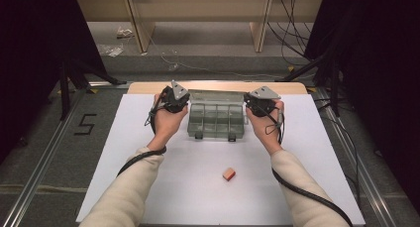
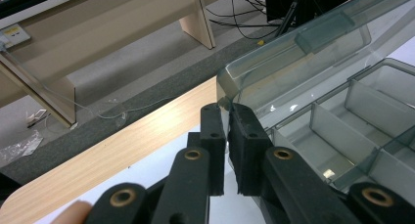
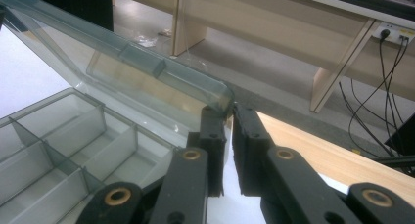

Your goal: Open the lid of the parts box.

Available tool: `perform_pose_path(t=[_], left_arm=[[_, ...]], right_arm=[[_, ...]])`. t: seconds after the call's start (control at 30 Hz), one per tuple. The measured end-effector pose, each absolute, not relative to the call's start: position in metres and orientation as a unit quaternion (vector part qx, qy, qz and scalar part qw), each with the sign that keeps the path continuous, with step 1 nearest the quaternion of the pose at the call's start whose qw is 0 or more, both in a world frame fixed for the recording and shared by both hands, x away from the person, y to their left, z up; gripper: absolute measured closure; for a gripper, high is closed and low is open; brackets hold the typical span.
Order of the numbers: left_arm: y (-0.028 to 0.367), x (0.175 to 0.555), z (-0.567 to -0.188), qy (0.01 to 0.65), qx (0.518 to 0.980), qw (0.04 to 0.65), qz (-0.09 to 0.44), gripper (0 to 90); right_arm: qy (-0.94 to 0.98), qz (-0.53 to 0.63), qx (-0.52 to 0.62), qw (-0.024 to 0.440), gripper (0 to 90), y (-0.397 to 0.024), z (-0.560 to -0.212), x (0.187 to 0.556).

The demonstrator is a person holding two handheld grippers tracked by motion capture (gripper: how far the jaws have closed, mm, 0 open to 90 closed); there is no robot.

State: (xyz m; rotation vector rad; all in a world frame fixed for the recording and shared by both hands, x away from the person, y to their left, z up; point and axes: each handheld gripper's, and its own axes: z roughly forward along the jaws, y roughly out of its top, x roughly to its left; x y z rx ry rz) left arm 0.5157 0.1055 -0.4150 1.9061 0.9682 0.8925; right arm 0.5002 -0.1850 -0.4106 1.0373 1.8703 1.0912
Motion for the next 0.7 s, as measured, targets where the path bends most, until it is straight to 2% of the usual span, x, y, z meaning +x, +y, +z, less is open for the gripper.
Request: perform_pose_path(t=[0.7], left_arm=[[0.104,0.539,-0.417,0.398,0.744,0.419,0.336,82.8]], right_arm=[[0.718,0.428,0.413,0.362,84.6,-0.185,-0.409,0.523]])
